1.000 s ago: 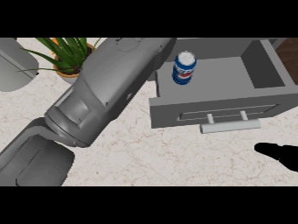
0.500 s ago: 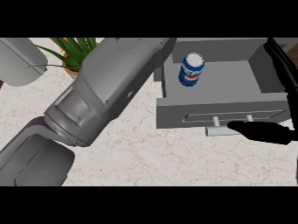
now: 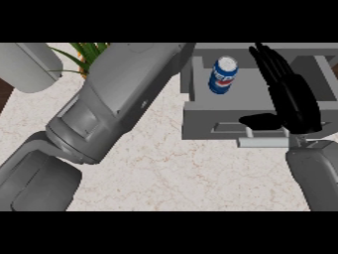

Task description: Pick up the can, place it into the drawer and close the drawer

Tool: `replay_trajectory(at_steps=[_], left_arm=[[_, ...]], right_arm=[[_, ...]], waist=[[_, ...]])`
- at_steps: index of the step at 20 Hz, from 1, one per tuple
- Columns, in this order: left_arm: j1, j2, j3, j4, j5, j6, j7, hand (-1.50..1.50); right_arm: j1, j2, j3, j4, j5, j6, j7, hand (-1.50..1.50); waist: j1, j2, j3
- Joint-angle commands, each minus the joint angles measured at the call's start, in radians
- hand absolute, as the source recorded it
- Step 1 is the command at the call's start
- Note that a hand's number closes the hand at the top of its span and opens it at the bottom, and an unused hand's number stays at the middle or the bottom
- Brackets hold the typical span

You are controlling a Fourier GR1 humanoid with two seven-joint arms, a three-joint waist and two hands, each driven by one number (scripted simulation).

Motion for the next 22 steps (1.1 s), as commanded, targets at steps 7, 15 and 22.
replay_trajectory(at_steps=[7, 15, 22], left_arm=[[0.077, 0.085, 0.001, -0.057, -0.032, -0.060, 0.026, -1.50], [0.132, 0.132, -0.003, -0.146, -0.054, -0.049, 0.089, -1.50], [0.181, 0.209, -0.004, -0.249, -0.056, -0.105, 0.139, -1.50]], right_arm=[[-0.253, 0.102, -0.018, 0.495, 0.161, -0.229, -0.052, -1.50], [-0.406, 0.129, -0.098, 0.785, 0.227, -0.481, -0.087, -1.50], [-0.594, 0.123, -0.156, 1.007, 0.255, -0.579, -0.072, -1.50]], waist=[[0.049, -0.007, -0.001], [0.055, -0.011, -0.001], [0.089, -0.005, -0.001]])
